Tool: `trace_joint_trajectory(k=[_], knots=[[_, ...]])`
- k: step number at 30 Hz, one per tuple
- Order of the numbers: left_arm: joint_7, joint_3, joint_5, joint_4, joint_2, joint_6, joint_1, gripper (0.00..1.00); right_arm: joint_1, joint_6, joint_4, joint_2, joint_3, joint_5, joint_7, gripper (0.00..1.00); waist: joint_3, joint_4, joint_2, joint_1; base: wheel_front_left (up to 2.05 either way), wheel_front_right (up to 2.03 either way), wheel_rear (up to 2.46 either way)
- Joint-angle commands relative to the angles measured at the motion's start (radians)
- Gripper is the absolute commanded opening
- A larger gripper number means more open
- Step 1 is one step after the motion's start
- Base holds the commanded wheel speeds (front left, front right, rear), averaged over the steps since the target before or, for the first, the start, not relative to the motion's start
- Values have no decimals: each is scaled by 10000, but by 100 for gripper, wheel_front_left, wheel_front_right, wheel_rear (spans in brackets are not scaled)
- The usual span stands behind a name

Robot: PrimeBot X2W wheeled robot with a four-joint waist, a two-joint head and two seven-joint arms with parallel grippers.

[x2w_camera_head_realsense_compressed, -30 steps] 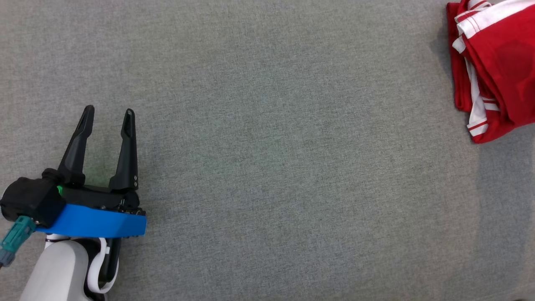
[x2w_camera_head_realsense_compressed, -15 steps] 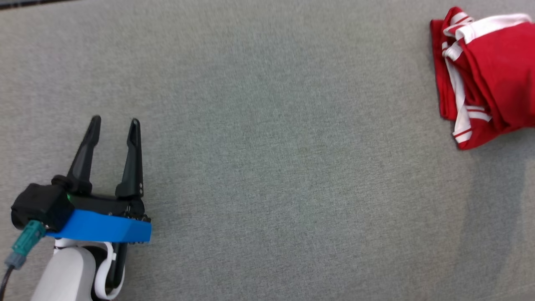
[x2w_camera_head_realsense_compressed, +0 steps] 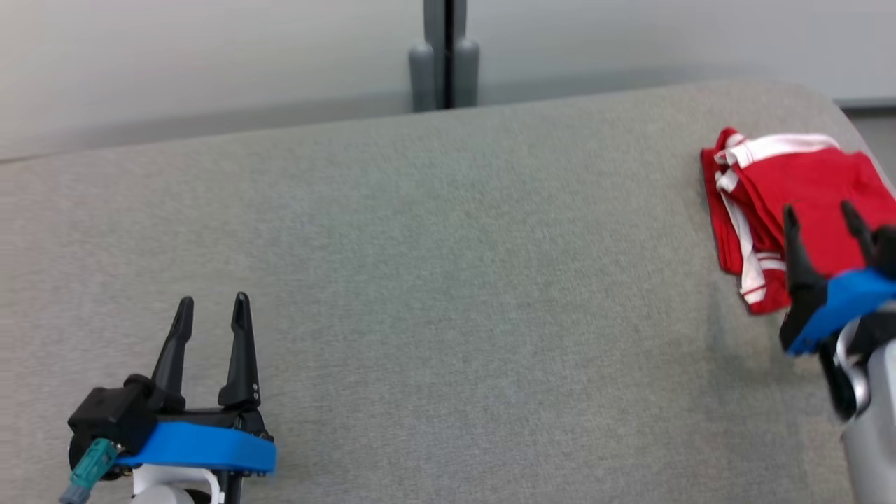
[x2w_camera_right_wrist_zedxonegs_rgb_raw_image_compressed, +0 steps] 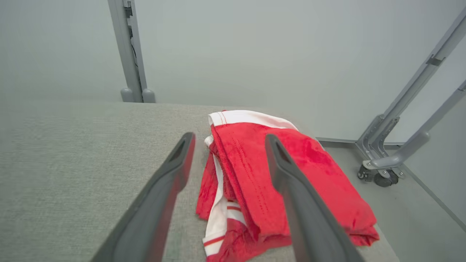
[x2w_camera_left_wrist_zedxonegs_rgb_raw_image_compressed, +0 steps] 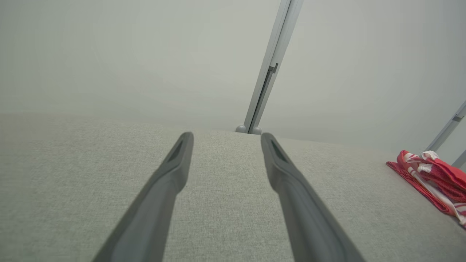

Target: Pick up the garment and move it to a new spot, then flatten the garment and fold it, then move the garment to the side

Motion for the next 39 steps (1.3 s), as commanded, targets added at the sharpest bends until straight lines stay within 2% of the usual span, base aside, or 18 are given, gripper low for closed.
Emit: trace_joint_trajectory(k=[1, 6, 14, 22, 30, 39], knots=[[-74, 60, -21, 99, -68, 60, 159, 100, 877, -2, -760, 231, -56, 245, -90, 100, -646, 478, 0, 3, 0, 0, 0], [-158, 108, -10, 412, -231, 67, 530, 100, 2909, 0, -3083, 1083, -284, 429, 57, 100, -1104, 809, 0, 3, 0, 0, 0], [-205, 278, -29, 821, -322, -6, 1112, 100, 4715, 0, -4926, 1728, 1, 559, 672, 100, -1719, 1125, 0, 3, 0, 0, 0], [-216, 259, 26, 1076, -312, -123, 1335, 100, 5368, 0, -5636, 2009, 191, 154, 1026, 100, -1913, 1333, 0, 3, 0, 0, 0], [-215, 223, -3, 1405, -273, -289, 1154, 100, 5444, 0, -5684, 2148, 88, 105, 881, 100, -1974, 1356, 0, 3, 0, 0, 0], [-217, 280, 44, 1528, -248, -274, 1055, 100, 5444, 0, -5499, 2217, 133, 318, 763, 100, -1974, 1335, 0, 3, 0, 0, 0]])
